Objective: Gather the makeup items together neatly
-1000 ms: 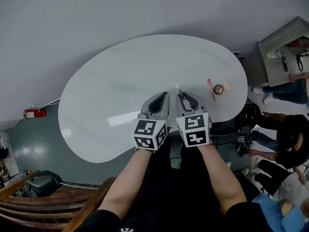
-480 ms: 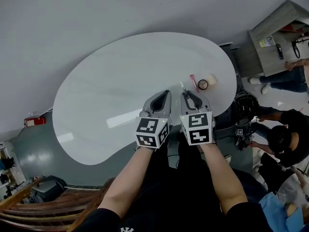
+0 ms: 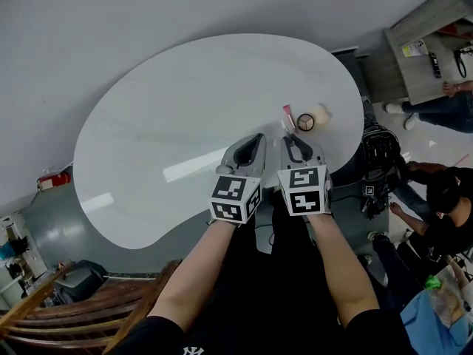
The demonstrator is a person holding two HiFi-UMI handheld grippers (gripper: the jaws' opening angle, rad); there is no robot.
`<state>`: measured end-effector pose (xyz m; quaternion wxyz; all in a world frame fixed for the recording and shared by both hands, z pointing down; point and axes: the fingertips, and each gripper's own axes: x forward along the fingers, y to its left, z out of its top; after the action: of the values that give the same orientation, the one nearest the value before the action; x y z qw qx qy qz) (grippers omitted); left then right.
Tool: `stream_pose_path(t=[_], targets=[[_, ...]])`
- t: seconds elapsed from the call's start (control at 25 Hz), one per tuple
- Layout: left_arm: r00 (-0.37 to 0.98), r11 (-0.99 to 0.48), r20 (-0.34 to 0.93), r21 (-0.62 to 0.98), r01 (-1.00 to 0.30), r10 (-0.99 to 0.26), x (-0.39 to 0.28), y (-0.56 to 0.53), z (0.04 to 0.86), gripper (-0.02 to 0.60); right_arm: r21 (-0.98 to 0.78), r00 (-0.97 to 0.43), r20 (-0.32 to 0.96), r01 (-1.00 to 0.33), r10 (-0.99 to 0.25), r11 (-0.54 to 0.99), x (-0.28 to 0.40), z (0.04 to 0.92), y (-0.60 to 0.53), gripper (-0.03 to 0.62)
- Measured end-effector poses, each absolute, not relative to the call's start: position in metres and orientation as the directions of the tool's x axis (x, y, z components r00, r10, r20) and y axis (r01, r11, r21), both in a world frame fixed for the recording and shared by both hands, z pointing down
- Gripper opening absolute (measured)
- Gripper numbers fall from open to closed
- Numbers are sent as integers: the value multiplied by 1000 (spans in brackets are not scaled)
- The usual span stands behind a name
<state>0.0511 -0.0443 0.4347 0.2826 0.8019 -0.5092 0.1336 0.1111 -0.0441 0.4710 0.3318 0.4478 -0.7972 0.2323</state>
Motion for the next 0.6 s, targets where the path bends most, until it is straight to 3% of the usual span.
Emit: stream_pose_path(t=[0.6], targets=[[467, -326, 558, 338, -883, -686, 63, -57, 476, 8, -22, -308, 805, -869, -507, 494, 124, 529, -50, 78]])
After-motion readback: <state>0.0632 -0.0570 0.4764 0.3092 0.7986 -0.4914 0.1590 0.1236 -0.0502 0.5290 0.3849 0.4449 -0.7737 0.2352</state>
